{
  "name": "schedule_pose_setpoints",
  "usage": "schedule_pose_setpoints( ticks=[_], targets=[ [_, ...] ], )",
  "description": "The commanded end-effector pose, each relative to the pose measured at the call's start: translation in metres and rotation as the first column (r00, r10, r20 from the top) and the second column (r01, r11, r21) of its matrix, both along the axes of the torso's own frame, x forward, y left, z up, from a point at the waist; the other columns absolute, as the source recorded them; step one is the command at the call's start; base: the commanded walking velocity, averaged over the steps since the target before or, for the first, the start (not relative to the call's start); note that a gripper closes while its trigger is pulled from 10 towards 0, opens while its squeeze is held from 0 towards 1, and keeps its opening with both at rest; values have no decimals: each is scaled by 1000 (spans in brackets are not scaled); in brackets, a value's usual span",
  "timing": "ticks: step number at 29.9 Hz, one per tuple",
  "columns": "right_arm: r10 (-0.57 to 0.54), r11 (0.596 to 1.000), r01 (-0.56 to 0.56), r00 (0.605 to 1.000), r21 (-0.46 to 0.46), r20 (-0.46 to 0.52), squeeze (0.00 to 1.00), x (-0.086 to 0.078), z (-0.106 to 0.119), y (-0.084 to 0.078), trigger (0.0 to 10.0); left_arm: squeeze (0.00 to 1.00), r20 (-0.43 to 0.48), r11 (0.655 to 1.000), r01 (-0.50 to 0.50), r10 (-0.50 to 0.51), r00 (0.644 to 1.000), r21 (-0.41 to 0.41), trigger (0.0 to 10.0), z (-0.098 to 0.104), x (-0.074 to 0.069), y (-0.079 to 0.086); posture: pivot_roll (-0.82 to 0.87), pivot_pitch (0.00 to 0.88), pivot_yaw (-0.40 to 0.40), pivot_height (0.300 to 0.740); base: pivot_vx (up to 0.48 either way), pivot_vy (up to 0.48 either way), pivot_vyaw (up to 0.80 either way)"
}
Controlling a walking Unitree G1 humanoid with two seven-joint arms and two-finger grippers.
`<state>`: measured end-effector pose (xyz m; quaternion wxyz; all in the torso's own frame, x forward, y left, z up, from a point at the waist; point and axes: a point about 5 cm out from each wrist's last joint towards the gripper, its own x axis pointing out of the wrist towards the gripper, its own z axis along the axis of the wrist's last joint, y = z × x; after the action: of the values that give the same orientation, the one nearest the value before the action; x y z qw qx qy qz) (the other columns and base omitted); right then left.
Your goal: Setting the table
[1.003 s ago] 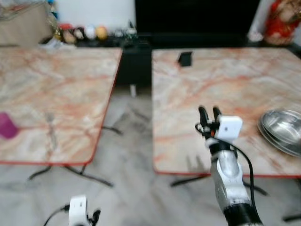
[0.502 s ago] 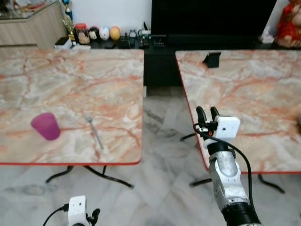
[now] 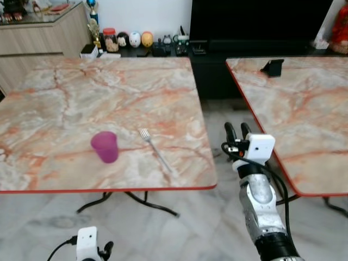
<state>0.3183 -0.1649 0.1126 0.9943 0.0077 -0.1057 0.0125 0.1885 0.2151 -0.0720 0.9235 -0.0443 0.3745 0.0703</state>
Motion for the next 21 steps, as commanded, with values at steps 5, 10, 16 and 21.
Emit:
schedule_pose_setpoints(
  ticks=[5, 10, 16, 21],
  targets=[
    [-4, 1000, 4, 1000, -11, 5, 0, 0, 1, -1, 10000, 0, 14, 1000, -9, 9, 1000, 0, 10000, 1, 0, 2, -57, 0, 11, 740, 0, 0, 135],
    [4, 1000, -4, 1000, -13, 7, 0, 0, 2, 0, 10000, 0, 9, 1000, -12, 12, 1000, 1, 10000, 1, -1, 3, -55, 0, 11, 740, 0, 0, 800],
    [10, 1000, -9, 1000, -8, 10, 0, 0, 2, 0, 10000, 0, 3, 1000, -12, 12, 1000, 0, 10000, 0, -1, 3, -56, 0, 10, 740, 0, 0, 800],
    [13, 1000, -13, 1000, -6, 9, 0, 0, 2, 0, 10000, 0, 1, 1000, -10, 10, 1000, -1, 10000, 0, -1, 2, -58, 0, 10, 740, 0, 0, 800]
  ],
)
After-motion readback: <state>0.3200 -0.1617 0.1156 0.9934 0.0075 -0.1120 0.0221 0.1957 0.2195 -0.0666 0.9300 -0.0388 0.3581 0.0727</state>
